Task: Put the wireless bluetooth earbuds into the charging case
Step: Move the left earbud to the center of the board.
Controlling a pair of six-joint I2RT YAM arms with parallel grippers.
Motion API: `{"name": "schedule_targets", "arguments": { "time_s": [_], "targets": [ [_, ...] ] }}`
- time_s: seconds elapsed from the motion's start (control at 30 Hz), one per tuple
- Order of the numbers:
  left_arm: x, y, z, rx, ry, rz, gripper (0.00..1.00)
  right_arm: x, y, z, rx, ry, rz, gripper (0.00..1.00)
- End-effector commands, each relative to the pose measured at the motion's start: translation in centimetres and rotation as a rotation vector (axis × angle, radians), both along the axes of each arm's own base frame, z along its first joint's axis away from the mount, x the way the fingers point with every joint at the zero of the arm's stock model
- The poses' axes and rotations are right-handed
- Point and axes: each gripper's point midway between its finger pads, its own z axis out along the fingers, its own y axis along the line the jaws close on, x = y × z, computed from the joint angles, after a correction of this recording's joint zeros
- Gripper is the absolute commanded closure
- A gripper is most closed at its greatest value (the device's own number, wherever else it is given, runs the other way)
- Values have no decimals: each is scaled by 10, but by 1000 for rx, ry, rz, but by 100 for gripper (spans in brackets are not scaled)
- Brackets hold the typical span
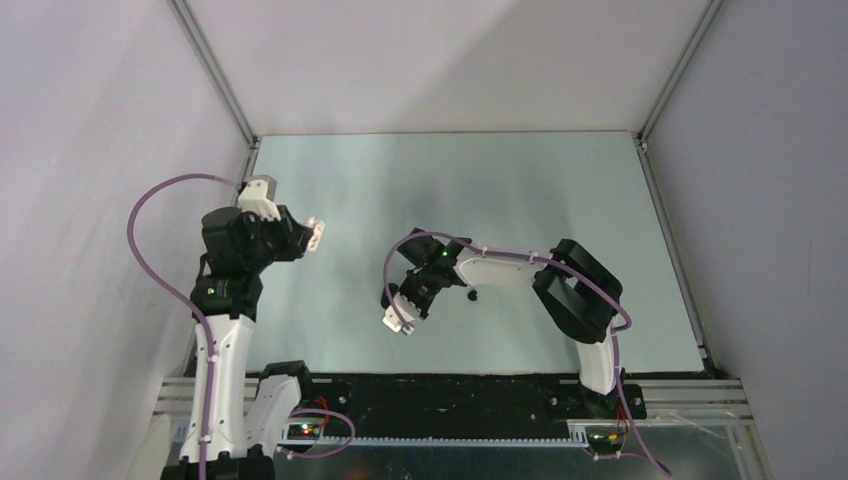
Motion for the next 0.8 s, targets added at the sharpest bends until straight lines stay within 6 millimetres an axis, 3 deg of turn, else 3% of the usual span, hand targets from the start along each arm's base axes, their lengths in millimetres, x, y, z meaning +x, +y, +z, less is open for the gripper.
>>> {"name": "schedule_targets", "arguments": {
  "time_s": [0.0, 0.17, 0.23, 0.37, 0.4, 0.57, 0.77],
  "targets": [
    [6, -14, 0, -49, 11, -84, 100, -5, -9, 34, -16, 70, -53, 100],
    [17, -32, -11, -41, 62, -181, 100, -3, -33, 61, -55, 138, -205, 100],
    [24, -38, -12, -43, 67, -204, 100, -5, -46, 61, -105, 204, -324, 100],
    [33, -50, -10, -57, 74, -236, 100, -17, -76, 52, -244, 457, -632, 100],
    [35, -51, -10, -65, 80, -237, 100, -17, -83, 48, -284, 550, -774, 100],
    [36, -65, -9, -79, 81, -272, 100, 6, -108, 29, -362, 919, -1404, 100],
    [31, -66, -10, -92, 84, -265, 100, 19, -126, 21, -309, 922, -1720, 100]
  ]
}}
